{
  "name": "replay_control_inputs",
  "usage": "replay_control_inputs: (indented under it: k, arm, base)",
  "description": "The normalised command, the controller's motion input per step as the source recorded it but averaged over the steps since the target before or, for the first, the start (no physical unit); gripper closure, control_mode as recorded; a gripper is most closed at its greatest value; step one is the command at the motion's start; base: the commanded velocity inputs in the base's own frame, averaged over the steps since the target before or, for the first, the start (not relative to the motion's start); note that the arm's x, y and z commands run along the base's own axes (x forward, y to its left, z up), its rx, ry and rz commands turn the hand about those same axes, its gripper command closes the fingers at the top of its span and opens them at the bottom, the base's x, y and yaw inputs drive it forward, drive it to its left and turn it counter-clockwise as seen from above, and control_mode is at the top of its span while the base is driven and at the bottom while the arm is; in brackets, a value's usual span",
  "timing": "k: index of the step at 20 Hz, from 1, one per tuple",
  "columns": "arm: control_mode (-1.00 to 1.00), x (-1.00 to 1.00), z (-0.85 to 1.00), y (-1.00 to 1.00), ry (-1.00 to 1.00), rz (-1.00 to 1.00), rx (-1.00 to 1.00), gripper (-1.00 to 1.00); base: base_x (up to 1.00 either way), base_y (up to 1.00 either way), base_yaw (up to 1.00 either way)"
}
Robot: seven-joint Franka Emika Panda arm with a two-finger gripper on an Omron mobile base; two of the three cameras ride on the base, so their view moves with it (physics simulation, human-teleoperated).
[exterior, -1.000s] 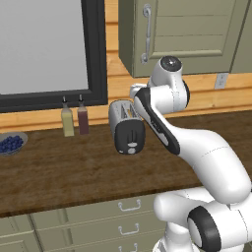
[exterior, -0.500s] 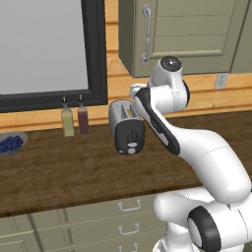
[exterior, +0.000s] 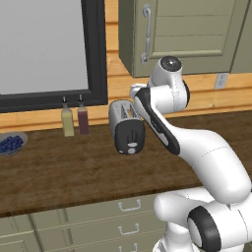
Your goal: Start the toaster. Once the lever pops up, take the bread to the plate on the dining counter.
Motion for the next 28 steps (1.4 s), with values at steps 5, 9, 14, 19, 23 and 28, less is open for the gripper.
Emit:
replay_control_inputs:
  k: [5,9,14,19,23,28]
  arm:
    - [-1.00,0.00,0.00,0.00,0.00,0.00,0.00,-1.00]
    - [-1.00,0.00,0.00,0.00,0.00,0.00,0.00,-1.00]
    - [-1.00,0.00,0.00,0.00,0.00,0.00,0.00,-1.00]
    - [-1.00,0.00,0.00,0.00,0.00,0.00,0.00,-1.00]
    - [-1.00,0.00,0.00,0.00,0.00,0.00,0.00,-1.00]
    - [-1.00,0.00,0.00,0.00,0.00,0.00,0.00,-1.00]
  base:
    - [0.00,0.00,0.00]
    - [0.00,0.00,0.00]
    - [0.00,0.00,0.00]
    - [0.00,0.00,0.00]
    - [0.00,0.00,0.00]
    - [0.00,0.00,0.00]
